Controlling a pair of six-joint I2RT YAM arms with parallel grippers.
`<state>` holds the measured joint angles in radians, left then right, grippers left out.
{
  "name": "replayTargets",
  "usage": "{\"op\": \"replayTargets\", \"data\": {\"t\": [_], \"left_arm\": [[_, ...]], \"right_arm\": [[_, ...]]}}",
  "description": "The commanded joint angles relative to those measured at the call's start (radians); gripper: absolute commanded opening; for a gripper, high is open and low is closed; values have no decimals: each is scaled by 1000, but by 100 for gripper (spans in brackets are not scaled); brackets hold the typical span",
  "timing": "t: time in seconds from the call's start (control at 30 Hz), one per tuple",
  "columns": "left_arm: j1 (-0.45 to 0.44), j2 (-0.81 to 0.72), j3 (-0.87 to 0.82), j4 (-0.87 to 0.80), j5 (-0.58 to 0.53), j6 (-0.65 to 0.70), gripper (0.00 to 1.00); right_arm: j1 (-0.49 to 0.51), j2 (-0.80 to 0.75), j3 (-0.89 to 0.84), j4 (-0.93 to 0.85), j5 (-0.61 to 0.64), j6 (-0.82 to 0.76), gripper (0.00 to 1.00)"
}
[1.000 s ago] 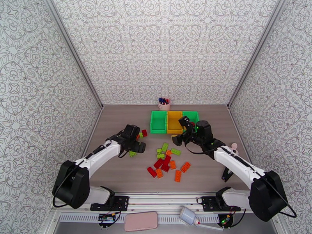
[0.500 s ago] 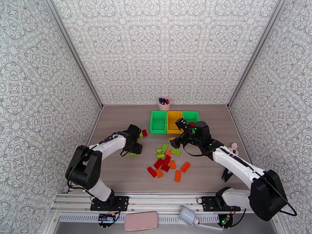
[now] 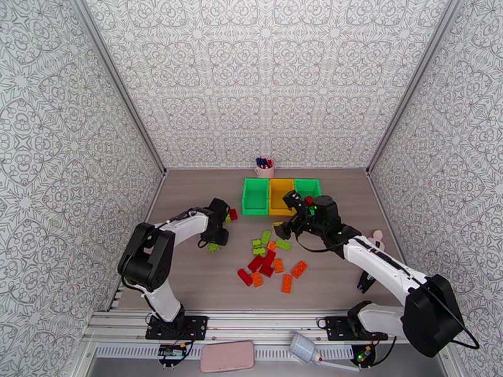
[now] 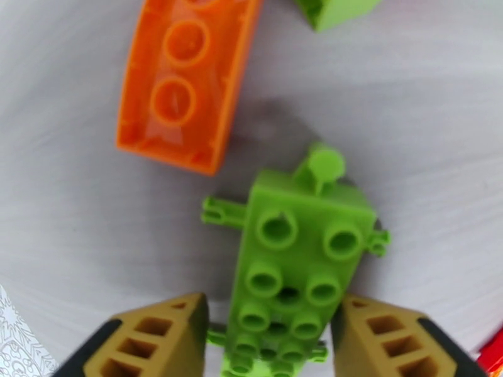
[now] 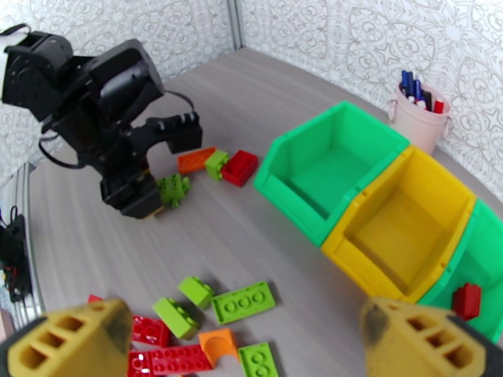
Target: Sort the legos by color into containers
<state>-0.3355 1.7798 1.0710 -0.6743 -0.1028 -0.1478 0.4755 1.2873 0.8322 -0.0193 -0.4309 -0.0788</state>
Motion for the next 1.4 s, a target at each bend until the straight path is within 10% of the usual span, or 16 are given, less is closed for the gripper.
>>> {"op": "replayTargets", "data": {"t": [0.0,0.2,0.83,1.37], "left_arm": [[9,34,35,4,-13,18,46],[2,15,42,10,-16,16,28],[-172,-218,73,276,-48,-63,28],[-307,110,457,471,20,-247,29]], "right_arm": [[6,-6,33,-24,11,10,100],[6,-58,10,-35,41,20,100],[6,-199,-78,-7,104,79,100],[4,-369,-200,18,302,97,100]]}}
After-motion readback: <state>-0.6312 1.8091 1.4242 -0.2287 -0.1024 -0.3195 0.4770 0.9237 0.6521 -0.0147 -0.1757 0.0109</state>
